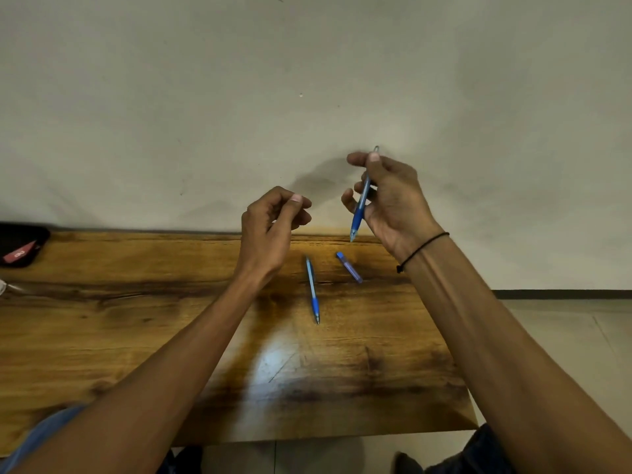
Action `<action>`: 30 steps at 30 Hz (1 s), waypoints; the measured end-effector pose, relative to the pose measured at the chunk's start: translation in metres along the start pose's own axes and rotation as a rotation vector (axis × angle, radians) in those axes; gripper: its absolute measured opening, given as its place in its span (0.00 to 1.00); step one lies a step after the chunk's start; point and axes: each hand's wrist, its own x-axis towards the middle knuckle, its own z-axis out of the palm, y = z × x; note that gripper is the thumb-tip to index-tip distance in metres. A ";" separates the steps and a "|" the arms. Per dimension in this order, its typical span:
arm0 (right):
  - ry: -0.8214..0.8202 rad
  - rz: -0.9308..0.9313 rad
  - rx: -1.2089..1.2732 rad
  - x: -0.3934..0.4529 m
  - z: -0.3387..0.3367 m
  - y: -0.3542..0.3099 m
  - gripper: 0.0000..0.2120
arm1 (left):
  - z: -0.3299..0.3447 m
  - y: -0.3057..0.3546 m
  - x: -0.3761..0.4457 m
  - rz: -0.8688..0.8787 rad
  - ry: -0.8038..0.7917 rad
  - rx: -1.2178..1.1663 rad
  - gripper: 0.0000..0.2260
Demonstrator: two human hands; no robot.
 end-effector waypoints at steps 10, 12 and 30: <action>0.178 -0.073 -0.716 0.019 -0.023 0.069 0.07 | 0.004 -0.011 0.001 -0.167 -0.205 0.257 0.07; 0.152 -0.071 -0.876 0.019 -0.029 0.080 0.08 | 0.002 -0.012 0.002 -0.199 -0.186 0.287 0.07; 0.072 -0.024 -1.241 0.005 -0.019 0.128 0.17 | 0.000 -0.018 0.004 -0.242 -0.176 0.402 0.07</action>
